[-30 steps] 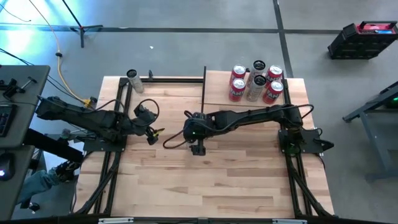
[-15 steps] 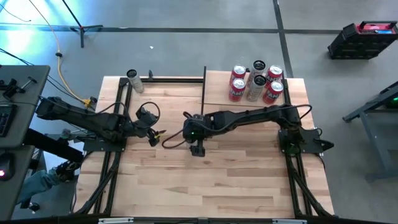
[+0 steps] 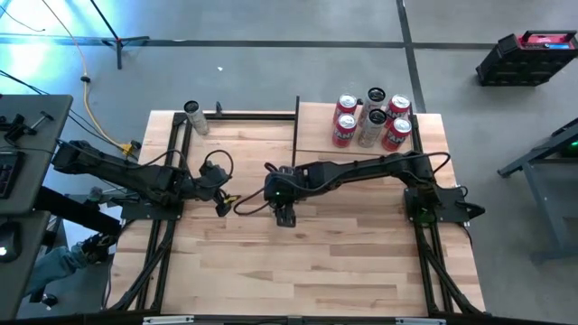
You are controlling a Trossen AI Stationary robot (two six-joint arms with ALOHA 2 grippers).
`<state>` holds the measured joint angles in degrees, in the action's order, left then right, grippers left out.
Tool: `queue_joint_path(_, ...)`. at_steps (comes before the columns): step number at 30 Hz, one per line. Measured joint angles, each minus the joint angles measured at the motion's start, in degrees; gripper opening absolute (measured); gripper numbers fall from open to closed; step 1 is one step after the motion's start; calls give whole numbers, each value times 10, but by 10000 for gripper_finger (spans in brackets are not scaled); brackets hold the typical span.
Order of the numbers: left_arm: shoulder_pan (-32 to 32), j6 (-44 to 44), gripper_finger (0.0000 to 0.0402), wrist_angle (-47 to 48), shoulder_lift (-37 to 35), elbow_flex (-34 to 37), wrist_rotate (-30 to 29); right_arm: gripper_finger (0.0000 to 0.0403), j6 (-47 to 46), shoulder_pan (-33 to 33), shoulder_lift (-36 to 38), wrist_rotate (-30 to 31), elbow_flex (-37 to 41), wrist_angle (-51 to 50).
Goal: Place canned beverage on shelf
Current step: Put the white soda can on the shelf
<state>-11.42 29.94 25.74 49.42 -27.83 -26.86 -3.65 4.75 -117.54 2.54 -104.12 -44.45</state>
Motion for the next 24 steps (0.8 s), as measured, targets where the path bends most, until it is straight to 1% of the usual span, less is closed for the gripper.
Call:
queue_joint_path(3, 0, 10, 360, 0, 0, 0, 2, 244, 9, 0, 0, -1, -9, -15)
queue_joint_path(6, 0, 12, 360, 1, 0, 0, 4, 243, 21, 0, -1, -1, -45, -69)
queue_joint_path(9, 0, 15, 360, 1, 0, 0, 16, 243, 36, 1, -1, 2, -108, -121)
queue_joint_path(13, 0, 14, 360, 1, 0, 0, 16, 246, 61, 1, -1, 8, -213, -224)
queue_joint_path(16, 0, 15, 360, 1, 0, 0, 16, 250, 79, -5, 0, 14, -300, -273)
queue_joint_path(17, 0, 15, 360, 1, 0, 0, 16, 250, 85, -9, 4, 16, -312, -282)
queue_joint_path(20, 0, 15, 360, 1, 0, 0, 16, 250, 106, -32, 52, 27, -271, -261)
queue_joint_path(24, 0, 28, 360, -2, 1, -1, 15, 250, 107, -74, 91, 39, -258, -282)
